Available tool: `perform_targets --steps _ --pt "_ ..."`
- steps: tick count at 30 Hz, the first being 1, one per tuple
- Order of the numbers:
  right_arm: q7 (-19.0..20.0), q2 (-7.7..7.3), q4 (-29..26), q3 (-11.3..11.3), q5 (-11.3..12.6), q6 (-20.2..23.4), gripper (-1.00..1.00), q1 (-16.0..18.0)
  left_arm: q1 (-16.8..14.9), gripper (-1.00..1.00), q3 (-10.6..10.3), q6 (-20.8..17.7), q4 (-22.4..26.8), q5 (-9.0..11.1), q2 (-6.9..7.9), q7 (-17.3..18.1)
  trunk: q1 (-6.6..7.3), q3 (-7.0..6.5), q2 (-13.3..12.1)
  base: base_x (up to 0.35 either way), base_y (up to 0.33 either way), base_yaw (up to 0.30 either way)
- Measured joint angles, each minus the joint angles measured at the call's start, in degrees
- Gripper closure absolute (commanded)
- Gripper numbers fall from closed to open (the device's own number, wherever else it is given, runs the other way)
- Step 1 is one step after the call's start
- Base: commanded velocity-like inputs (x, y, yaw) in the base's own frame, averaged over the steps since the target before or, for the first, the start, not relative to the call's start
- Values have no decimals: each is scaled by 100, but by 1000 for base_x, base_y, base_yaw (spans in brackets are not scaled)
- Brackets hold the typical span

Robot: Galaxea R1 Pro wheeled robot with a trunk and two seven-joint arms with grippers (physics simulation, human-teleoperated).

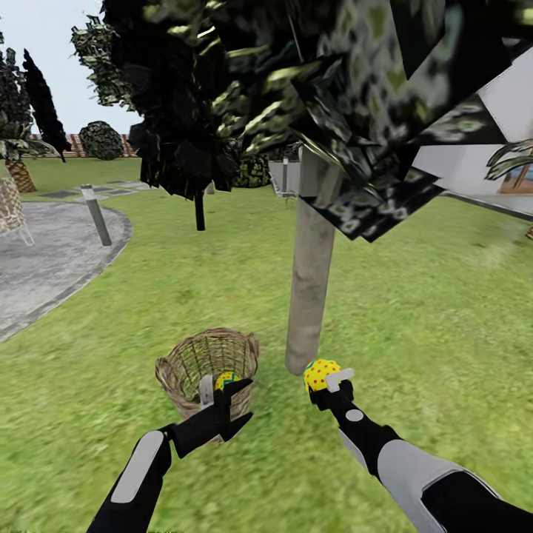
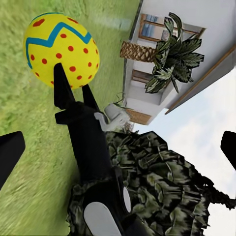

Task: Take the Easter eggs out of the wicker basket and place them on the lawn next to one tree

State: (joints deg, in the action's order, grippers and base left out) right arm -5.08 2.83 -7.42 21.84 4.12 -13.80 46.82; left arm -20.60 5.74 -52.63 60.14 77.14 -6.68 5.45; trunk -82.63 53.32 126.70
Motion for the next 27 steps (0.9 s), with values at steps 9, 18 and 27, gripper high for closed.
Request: perform_targets --steps 9,18,27 --pt "8 -1 1 3 1 0 100 -1 -1 -100 -1 4 -2 -1 -2 -1 0 0 0 76 -340 13" --pt "45 -2 -4 8 -14 19 100 -3 -1 -100 -8 0 0 4 -10 12 -22 18 39 12 -47 0" --pt "34 380 44 156 -334 946 100 -5 -2 -100 -266 0 19 12 -11 21 -220 179 399 0 0 0"
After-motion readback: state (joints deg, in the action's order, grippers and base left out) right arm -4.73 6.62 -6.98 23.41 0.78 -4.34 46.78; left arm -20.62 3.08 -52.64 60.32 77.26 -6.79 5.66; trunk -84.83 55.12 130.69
